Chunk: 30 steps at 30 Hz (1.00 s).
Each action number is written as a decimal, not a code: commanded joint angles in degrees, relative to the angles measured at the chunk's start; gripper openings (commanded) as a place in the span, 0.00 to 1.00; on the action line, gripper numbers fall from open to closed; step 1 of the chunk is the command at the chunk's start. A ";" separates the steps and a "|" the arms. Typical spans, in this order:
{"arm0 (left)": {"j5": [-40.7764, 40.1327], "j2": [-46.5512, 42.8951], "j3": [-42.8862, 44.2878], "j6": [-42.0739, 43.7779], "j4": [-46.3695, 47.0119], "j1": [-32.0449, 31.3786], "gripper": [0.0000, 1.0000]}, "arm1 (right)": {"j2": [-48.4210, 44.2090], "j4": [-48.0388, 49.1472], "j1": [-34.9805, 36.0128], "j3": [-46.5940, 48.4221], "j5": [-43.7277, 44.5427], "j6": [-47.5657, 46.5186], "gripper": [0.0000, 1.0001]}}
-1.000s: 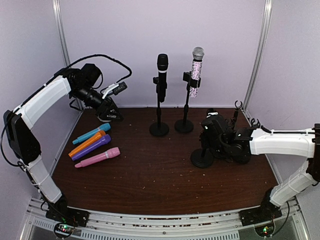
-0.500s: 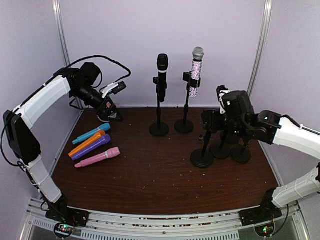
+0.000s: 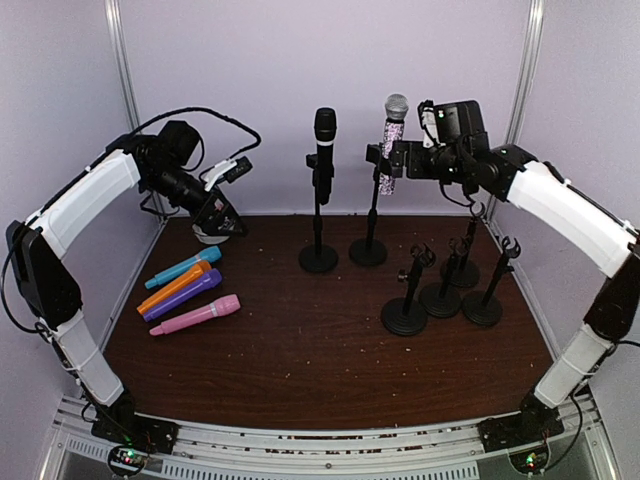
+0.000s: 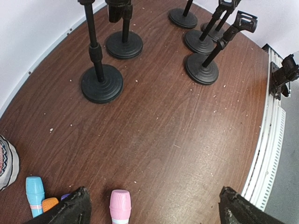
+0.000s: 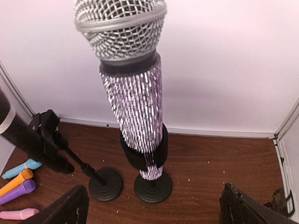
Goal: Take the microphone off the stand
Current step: Pick up the microphone stand with the microphone from the corner of the board.
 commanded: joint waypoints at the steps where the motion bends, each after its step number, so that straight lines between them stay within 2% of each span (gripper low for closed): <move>1: -1.22 -2.02 -1.59 -0.05 1.16 1.34 0.98 | 8.92 -3.91 -1.69 10.63 -3.77 -4.31 1.00; 7: -1.26 -2.60 -2.97 0.50 -0.41 1.99 0.98 | 16.71 -3.53 -4.35 18.49 -5.46 -4.69 1.00; 11: -1.03 -3.41 -3.76 0.98 -0.51 2.26 0.98 | 18.22 -0.48 -4.99 18.66 -6.31 -5.88 1.00; 13: -0.88 -3.60 -4.00 1.18 -0.51 2.33 0.98 | 18.68 0.64 -4.99 18.73 -6.84 -6.72 0.96; 20: -0.40 -4.41 -4.93 1.28 -0.56 2.41 0.98 | 18.91 3.42 -5.23 17.00 -3.80 -7.41 0.92; 23: -0.44 -4.71 -4.84 1.28 -0.60 2.36 0.98 | 19.59 3.86 -5.79 16.81 -3.61 -6.97 0.92; 27: -1.05 -5.31 -5.00 1.10 -0.60 2.47 0.98 | 20.28 4.04 -6.22 16.84 -3.67 -6.81 0.99; 30: -1.59 -5.54 -4.93 1.10 -0.94 2.45 0.98 | 20.70 3.83 -6.71 16.85 -4.11 -6.77 1.00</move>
